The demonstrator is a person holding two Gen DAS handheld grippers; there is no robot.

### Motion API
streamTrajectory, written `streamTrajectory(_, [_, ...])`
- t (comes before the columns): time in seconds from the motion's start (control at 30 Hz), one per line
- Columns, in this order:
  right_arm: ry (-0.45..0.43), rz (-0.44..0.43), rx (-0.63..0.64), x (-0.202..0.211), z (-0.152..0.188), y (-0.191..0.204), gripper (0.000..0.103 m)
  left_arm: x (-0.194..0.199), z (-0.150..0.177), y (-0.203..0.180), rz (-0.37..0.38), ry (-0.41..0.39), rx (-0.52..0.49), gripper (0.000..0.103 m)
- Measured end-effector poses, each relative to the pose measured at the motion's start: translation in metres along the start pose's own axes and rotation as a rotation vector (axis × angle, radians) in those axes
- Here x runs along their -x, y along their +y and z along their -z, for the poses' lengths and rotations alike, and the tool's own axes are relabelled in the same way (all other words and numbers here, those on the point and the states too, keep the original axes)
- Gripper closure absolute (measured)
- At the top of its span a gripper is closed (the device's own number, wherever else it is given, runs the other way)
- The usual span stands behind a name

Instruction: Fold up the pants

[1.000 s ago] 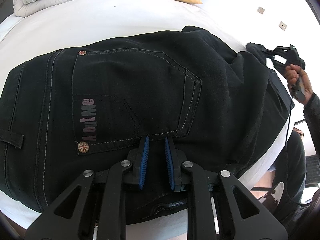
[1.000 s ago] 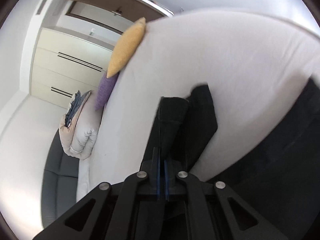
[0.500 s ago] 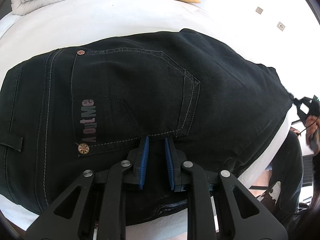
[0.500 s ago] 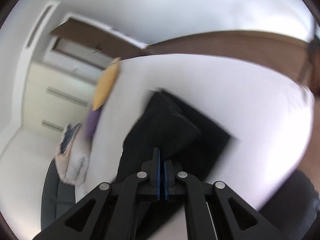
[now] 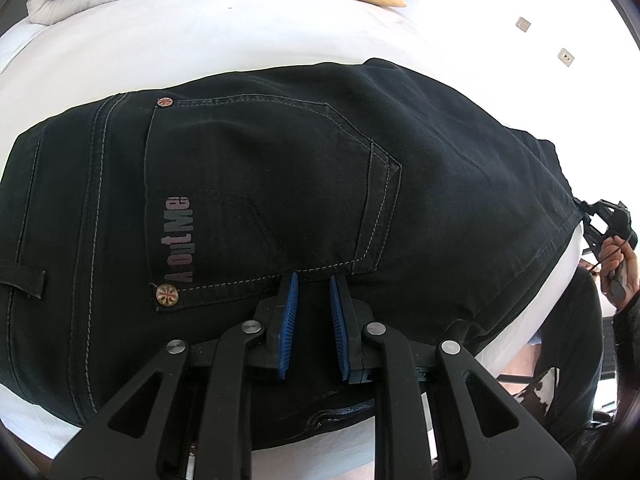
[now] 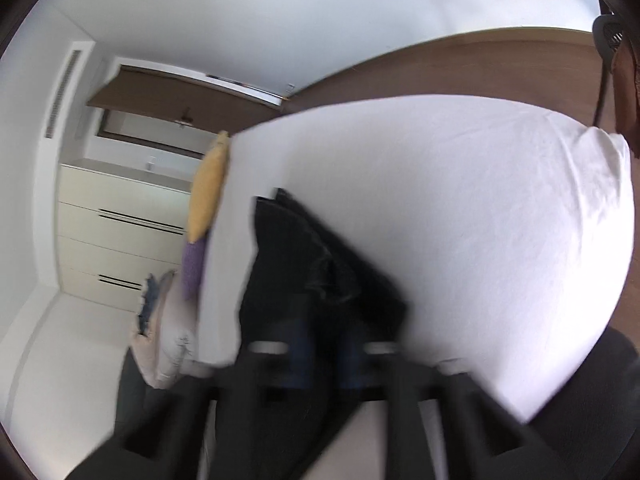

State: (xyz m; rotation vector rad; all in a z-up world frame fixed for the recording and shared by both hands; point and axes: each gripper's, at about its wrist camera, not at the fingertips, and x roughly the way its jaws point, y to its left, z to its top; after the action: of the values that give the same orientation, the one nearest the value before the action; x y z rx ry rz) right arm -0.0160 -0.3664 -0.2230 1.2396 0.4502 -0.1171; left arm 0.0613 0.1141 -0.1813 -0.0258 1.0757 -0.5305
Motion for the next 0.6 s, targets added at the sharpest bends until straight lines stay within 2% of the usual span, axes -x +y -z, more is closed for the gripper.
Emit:
streamTrajectory(0.23, [-0.028,0.067,0.048,0.015,0.001,0.008,0.097,0.001,-0.002,-0.003,-0.005,0.004,-0.005,0.086])
streamTrajectory(0.6, [-0.030,0.091,0.082,0.012,-0.001,0.006,0.098,0.003,0.003,0.000,0.006,-0.013,-0.009,0.086])
